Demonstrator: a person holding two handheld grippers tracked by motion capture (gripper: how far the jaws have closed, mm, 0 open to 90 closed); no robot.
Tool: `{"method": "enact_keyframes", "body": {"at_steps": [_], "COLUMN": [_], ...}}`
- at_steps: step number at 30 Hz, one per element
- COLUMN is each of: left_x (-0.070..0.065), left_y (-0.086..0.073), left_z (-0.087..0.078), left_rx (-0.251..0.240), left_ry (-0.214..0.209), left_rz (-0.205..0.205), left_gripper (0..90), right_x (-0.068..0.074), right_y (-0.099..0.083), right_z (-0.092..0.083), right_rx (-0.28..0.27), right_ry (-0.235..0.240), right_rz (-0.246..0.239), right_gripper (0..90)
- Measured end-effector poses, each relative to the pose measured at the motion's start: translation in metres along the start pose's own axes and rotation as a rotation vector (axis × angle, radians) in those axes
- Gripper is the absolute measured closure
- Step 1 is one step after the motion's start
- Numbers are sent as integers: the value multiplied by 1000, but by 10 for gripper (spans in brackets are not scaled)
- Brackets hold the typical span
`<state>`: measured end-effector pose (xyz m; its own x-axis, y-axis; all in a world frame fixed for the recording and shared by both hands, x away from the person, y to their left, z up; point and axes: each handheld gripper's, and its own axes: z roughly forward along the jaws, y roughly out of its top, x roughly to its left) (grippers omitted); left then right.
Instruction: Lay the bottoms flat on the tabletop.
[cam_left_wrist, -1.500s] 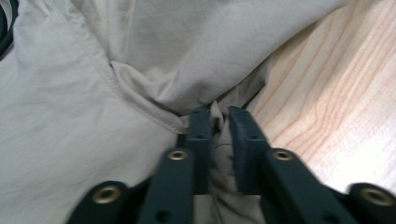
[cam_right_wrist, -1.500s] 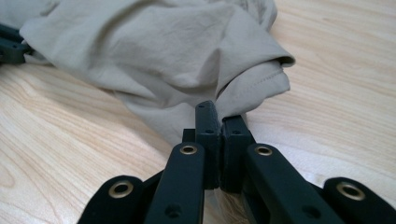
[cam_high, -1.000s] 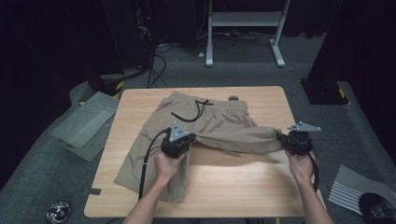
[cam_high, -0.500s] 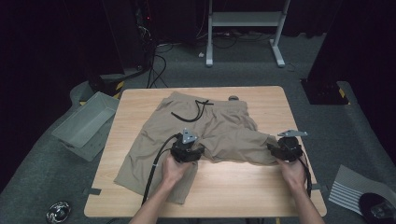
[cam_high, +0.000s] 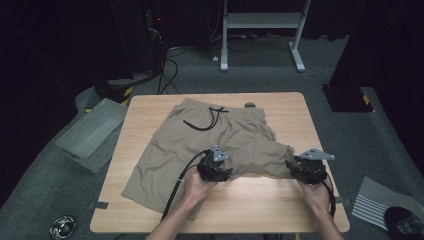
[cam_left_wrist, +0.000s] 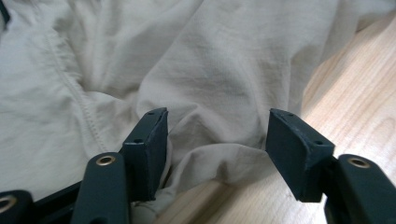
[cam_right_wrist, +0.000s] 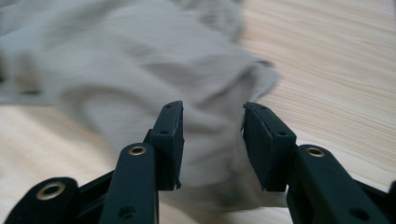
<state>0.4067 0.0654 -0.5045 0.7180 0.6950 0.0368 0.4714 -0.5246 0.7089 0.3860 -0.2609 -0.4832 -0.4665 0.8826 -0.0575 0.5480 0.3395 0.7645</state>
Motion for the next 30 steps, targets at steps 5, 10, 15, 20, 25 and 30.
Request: {"method": "enact_keyframes", "body": {"at_steps": [5, 10, 15, 20, 25, 30], "left_x": [2, 4, 5, 15, 30, 38], "left_y": [-1, 1, 6, 11, 17, 7], "left_z": [11, 8, -6, -27, -31, -12], "left_rx": [30, 29, -13, -112, -154, -40], "left_ry": [-11, -20, -14, -6, 52, 113], "left_rz": [-15, 7, 29, -11, -52, -32], "left_gripper": [573, 800, 852, 855, 850, 774], "right_x": [19, 25, 19, 16, 10, -1], "right_y": [0, -1, -2, 7, 24, 28], "right_z": [18, 34, 45, 31, 18, 31], "right_rx": [23, 71, 126, 73, 16, 38], "right_ry": [58, 88, 101, 85, 53, 39], "right_rz": [-57, -75, -84, -123, -116, -47], "right_gripper": [565, 569, 863, 900, 900, 899]}}
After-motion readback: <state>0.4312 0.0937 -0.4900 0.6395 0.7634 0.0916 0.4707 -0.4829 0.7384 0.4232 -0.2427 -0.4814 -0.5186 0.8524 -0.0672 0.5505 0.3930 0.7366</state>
